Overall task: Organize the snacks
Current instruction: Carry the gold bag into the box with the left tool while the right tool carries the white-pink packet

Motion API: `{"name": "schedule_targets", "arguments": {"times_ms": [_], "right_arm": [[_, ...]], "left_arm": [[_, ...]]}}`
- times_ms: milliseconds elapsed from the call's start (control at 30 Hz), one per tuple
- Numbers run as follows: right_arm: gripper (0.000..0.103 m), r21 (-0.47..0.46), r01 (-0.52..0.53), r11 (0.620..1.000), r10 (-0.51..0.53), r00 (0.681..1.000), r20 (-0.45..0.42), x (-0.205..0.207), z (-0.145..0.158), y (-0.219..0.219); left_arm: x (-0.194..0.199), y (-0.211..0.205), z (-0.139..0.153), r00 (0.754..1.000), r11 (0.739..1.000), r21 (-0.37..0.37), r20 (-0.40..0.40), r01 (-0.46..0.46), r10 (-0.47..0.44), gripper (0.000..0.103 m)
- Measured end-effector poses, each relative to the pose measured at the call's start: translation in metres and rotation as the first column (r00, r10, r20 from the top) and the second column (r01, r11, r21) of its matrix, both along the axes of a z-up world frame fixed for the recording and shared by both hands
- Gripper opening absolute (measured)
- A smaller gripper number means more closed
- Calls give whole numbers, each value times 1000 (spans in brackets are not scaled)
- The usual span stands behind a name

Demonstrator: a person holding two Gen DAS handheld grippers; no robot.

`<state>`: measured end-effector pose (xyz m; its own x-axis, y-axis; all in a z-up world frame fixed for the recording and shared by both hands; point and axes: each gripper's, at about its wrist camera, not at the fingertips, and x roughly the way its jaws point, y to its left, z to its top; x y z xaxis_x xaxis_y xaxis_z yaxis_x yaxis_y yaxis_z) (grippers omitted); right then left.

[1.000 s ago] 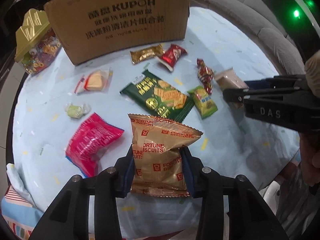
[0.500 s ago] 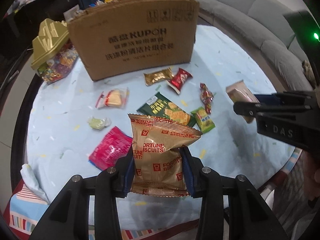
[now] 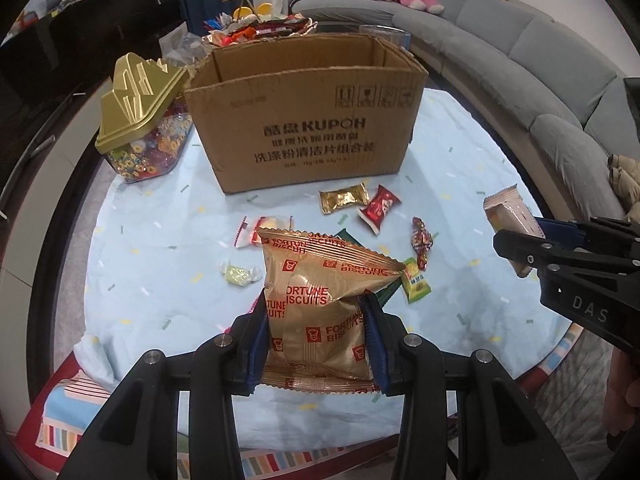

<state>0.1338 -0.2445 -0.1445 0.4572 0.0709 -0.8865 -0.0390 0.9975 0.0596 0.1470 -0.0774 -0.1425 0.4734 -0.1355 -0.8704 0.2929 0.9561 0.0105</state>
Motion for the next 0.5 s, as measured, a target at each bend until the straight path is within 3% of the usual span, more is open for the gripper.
{"name": "schedule_targets", "arguments": {"times_ms": [500], "right_arm": [[34,17,-14,1000,14,1000,27,13,38,14]], "left_arm": [[25,16,39,999,999,-15,17,-47,47,41]]}}
